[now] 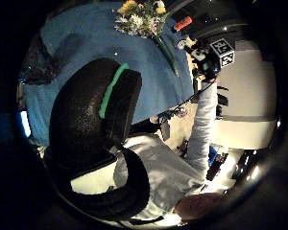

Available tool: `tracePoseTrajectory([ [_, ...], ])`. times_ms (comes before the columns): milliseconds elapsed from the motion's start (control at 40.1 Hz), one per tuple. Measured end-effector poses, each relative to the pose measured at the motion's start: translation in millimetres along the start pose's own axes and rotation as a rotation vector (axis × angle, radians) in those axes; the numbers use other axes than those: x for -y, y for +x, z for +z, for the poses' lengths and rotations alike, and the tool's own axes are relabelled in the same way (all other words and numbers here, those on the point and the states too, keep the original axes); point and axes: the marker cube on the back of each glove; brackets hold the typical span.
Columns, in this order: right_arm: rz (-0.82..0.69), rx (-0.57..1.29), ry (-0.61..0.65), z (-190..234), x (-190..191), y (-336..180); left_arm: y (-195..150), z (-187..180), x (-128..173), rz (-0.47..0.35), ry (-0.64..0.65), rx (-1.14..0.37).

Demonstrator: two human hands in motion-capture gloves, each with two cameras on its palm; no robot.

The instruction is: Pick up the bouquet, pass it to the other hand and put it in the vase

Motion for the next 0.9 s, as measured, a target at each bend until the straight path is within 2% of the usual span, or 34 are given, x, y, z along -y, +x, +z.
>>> tracePoseTrajectory([
  [75,0.009,-0.028,0.044,32.2,8.1,-1.1,-3.6,4.9,-0.1,-0.002,-0.018,0.003],
  [175,-0.012,-0.042,-0.023,73.0,14.8,-5.0,-8.0,8.4,-3.1,-0.012,-0.039,0.009],
  [324,-0.041,0.0,-0.031,96.1,11.4,-15.5,-12.5,13.2,-4.5,-0.002,-0.061,-0.008],
  [374,-0.038,0.025,0.022,94.8,14.7,-15.8,-14.1,16.8,-1.8,0.001,-0.073,-0.022],
  [499,-0.035,0.121,0.266,84.0,27.4,-15.0,-19.4,19.6,-1.3,-0.005,-0.105,-0.053],
  [548,-0.024,0.163,0.316,78.6,24.3,-13.2,-21.7,19.5,-1.6,-0.006,-0.118,-0.075],
  [673,-0.214,0.486,0.269,64.6,6.4,-33.5,-27.5,19.3,0.9,-0.015,-0.138,-0.152],
  [798,-0.09,0.608,0.257,50.3,3.2,-31.0,-24.1,10.4,5.9,0.017,-0.07,-0.247],
  [897,-0.157,0.831,0.227,25.4,-18.8,-56.2,-14.5,-1.6,14.7,0.066,0.004,-0.396],
])
